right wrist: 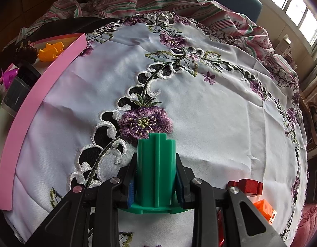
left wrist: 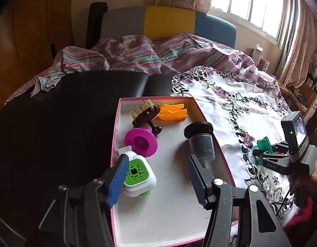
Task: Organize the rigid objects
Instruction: 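Carry the green spool piece toward the tray with the right gripper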
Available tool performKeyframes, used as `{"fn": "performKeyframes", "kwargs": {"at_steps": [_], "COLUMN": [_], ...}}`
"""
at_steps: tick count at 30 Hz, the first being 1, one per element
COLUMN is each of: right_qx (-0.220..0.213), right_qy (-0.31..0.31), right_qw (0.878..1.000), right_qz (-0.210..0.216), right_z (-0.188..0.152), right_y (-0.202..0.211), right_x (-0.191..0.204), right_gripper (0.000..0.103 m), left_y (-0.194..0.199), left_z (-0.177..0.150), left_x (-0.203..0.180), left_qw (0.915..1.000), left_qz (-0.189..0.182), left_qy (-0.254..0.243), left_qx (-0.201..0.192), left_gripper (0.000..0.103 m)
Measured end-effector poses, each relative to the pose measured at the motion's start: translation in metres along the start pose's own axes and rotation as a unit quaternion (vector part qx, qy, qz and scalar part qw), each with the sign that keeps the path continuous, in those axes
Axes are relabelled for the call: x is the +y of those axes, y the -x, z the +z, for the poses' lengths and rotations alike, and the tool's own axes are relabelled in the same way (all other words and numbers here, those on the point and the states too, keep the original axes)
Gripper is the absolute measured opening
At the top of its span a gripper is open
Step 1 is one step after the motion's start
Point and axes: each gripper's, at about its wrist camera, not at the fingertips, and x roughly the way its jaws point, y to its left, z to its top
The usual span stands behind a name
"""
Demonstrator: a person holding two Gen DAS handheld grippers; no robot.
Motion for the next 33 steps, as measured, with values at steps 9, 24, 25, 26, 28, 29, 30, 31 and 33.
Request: {"fn": "performKeyframes", "kwargs": {"at_steps": [9, 24, 25, 26, 28, 29, 30, 31, 33], "right_qx": [-0.003, -0.008, -0.008, -0.008, -0.008, -0.008, -0.008, -0.009, -0.009], "right_qy": [0.003, 0.015, 0.015, 0.015, 0.015, 0.016, 0.016, 0.017, 0.019], "right_qw": [1.000, 1.000, 1.000, 1.000, 1.000, 1.000, 1.000, 1.000, 1.000], "right_qz": [-0.003, -0.011, -0.011, -0.011, -0.012, -0.012, -0.013, -0.013, -0.014], "right_z": [-0.001, 0.000, 0.000, 0.000, 0.000, 0.001, 0.001, 0.001, 0.001], "right_y": [-0.001, -0.002, -0.002, -0.002, -0.002, -0.002, -0.002, -0.002, -0.002], "right_x": [0.001, 0.004, 0.005, 0.005, 0.005, 0.006, 0.005, 0.006, 0.006], "right_gripper": [0.030, 0.030, 0.030, 0.030, 0.030, 0.029, 0.029, 0.030, 0.030], "left_y": [0.000, -0.003, -0.003, -0.003, -0.002, -0.002, -0.002, -0.002, -0.002], "left_z": [-0.009, -0.018, -0.018, -0.018, -0.019, -0.019, -0.020, -0.020, -0.021], "left_x": [0.013, 0.023, 0.023, 0.024, 0.025, 0.026, 0.026, 0.027, 0.028], "left_qw": [0.9999, 0.9993, 0.9993, 0.9993, 0.9992, 0.9992, 0.9992, 0.9991, 0.9991], "left_qz": [0.008, 0.024, 0.025, 0.025, 0.027, 0.028, 0.030, 0.030, 0.031], "left_qy": [0.012, 0.019, 0.020, 0.021, 0.021, 0.021, 0.021, 0.021, 0.023], "left_qx": [0.009, 0.019, 0.019, 0.019, 0.018, 0.018, 0.018, 0.019, 0.019], "left_gripper": [0.059, 0.060, 0.060, 0.060, 0.060, 0.060, 0.060, 0.060, 0.060]}}
